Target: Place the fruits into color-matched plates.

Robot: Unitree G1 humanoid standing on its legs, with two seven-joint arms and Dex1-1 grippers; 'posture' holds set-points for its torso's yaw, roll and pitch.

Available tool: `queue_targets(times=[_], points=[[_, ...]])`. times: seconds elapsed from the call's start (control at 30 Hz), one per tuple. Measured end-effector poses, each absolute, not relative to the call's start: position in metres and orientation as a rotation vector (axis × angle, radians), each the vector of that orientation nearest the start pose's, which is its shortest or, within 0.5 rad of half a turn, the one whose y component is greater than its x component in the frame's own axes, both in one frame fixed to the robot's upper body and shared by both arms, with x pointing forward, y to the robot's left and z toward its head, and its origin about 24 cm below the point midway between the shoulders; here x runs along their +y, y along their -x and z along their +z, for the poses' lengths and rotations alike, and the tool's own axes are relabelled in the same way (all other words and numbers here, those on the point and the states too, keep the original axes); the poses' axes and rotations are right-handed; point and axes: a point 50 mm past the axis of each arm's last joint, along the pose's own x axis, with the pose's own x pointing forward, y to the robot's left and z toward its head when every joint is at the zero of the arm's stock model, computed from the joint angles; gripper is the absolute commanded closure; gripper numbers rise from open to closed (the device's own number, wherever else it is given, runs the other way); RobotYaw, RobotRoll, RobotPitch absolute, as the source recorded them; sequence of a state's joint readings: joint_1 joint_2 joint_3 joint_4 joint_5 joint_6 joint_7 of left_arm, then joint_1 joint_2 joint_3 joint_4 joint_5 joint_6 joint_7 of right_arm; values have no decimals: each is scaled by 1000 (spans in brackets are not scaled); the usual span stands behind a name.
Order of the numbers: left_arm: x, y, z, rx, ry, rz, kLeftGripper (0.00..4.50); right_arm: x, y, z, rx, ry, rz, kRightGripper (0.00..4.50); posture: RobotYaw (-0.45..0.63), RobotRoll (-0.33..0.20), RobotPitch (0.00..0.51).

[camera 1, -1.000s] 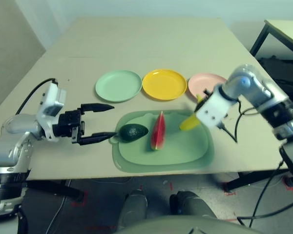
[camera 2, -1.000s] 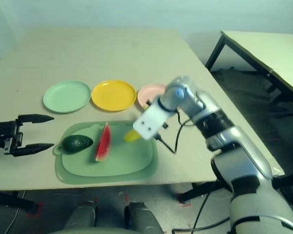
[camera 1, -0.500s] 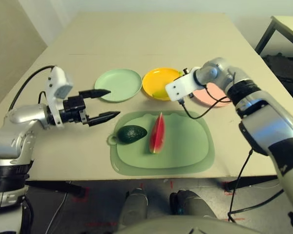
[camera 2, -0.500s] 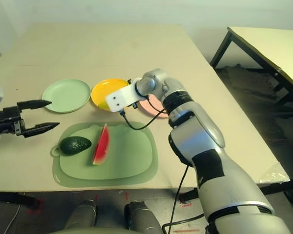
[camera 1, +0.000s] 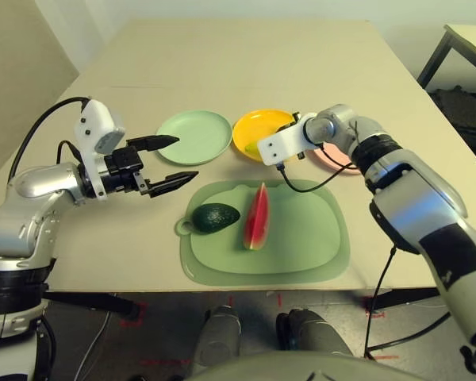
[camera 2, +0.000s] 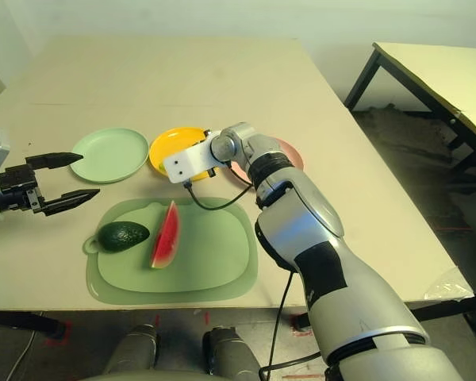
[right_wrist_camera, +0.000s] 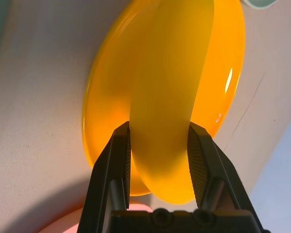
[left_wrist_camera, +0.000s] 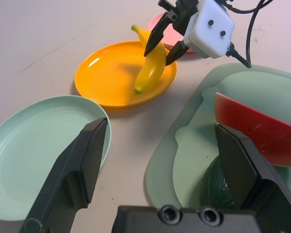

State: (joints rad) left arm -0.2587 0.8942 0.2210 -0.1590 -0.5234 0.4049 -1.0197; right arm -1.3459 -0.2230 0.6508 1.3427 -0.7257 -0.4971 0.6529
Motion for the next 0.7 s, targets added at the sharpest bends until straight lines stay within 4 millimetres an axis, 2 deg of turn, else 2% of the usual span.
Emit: queue_targets(times=[0.03,0.07,0.13,0.27,0.53,0.7], points=[[255,-258,197,64,-377,-893,0,-66,-400,157,70,1688,1103,2807,181,0,116],[255,-258,197,64,-376,-894,0,-67,-400,156,71,1693,1102,2080,181,0,116],[254,-258,196,61,-374,-898,0,-67,-400,155,71,1698,1100,1497,178,0,115],[252,-257,196,56,-376,-900,0,-69,-400,155,70,1704,1093,50,169,0,110],[252,-258,196,50,-376,-900,0,-76,-401,161,59,1726,1101,20,153,0,101],[254,-259,196,45,-376,-947,0,-86,-398,186,18,1813,1193,20,138,0,99]])
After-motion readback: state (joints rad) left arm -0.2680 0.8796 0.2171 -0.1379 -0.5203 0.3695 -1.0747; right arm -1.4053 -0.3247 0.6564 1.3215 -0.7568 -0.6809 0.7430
